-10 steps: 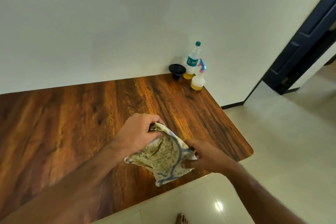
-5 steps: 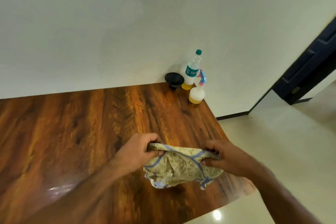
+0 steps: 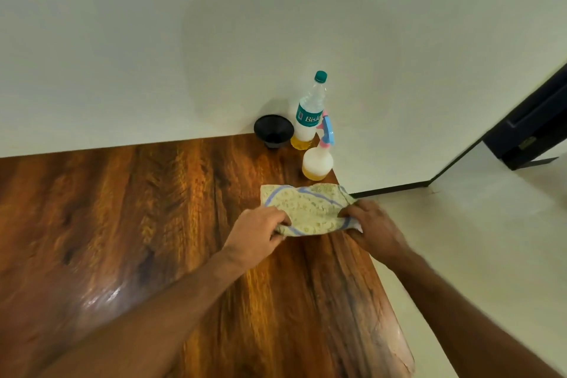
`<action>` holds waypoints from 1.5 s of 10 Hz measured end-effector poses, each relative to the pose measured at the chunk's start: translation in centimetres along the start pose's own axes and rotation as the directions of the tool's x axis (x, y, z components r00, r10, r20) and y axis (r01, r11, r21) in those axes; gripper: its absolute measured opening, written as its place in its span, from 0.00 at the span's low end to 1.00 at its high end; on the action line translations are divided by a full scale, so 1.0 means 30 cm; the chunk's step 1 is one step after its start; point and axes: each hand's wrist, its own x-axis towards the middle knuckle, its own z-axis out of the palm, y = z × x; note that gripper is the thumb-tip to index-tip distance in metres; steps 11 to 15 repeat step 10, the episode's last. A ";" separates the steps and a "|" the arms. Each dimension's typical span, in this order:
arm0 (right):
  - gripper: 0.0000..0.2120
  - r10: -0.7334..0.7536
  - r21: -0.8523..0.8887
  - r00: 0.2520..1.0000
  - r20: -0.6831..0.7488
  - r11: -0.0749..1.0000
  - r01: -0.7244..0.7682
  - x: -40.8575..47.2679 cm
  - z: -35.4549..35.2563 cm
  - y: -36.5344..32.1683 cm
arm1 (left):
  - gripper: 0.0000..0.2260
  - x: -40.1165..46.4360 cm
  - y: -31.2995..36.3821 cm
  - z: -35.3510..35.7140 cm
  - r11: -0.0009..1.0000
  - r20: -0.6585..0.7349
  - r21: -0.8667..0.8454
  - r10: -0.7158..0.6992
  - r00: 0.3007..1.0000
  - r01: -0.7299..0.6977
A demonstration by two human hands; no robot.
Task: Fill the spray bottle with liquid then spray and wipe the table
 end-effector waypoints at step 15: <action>0.31 0.407 -0.115 0.889 0.211 0.913 -0.390 0.079 0.372 -0.109 | 0.32 -0.217 -0.206 0.189 0.966 0.352 0.211 -0.215 0.911 0.146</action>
